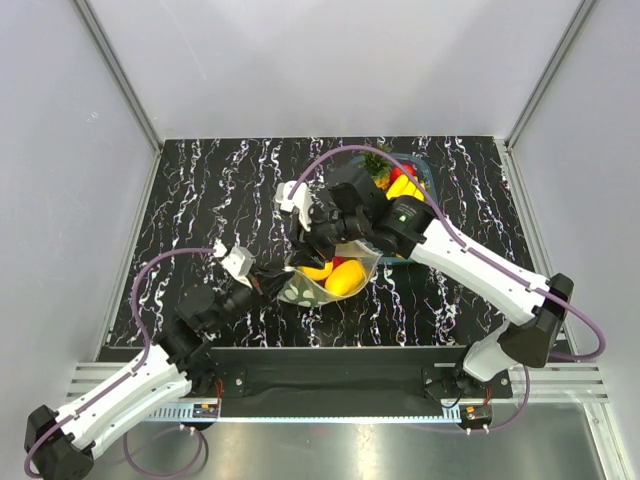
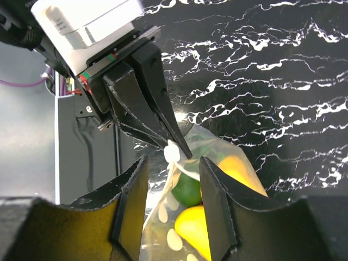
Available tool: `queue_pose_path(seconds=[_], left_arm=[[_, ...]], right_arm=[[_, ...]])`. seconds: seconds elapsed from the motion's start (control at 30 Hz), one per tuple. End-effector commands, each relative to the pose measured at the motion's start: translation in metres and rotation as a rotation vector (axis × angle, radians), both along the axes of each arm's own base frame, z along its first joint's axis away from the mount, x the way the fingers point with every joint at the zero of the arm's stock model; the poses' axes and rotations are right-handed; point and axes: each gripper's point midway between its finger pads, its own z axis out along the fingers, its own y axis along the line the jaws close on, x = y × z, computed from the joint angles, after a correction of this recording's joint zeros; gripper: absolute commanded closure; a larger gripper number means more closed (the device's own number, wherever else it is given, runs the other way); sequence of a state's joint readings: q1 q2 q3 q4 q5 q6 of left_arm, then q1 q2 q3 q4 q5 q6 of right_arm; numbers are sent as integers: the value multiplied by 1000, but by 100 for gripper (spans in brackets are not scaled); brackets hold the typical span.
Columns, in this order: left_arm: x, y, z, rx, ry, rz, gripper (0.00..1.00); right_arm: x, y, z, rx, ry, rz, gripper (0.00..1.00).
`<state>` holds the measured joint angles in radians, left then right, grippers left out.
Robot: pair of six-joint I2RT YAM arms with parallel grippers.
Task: Place the food in the zip-top bag and seal the zipper
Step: Zip the zipper food storage bag at the center of the board.
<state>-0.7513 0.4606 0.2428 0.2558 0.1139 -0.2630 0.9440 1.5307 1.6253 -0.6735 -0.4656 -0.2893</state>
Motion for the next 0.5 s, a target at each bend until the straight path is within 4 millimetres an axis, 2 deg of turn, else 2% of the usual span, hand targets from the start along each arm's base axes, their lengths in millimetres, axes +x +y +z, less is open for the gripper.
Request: queue_pose_path(seconds=[0.0, 0.13, 0.23, 0.47], left_arm=[[-8, -7, 46, -122, -61, -75, 100], [-7, -4, 45, -130, -53, -74, 100], [-4, -2, 44, -139, -41, -68, 100], [-1, 1, 44, -152, -18, -64, 100]], right_arm=[[-1, 17, 11, 35, -89, 76, 51], [-2, 23, 1, 13, -116, 97, 50], [2, 26, -7, -20, -129, 83, 57], [6, 32, -30, -100, -137, 57, 59]])
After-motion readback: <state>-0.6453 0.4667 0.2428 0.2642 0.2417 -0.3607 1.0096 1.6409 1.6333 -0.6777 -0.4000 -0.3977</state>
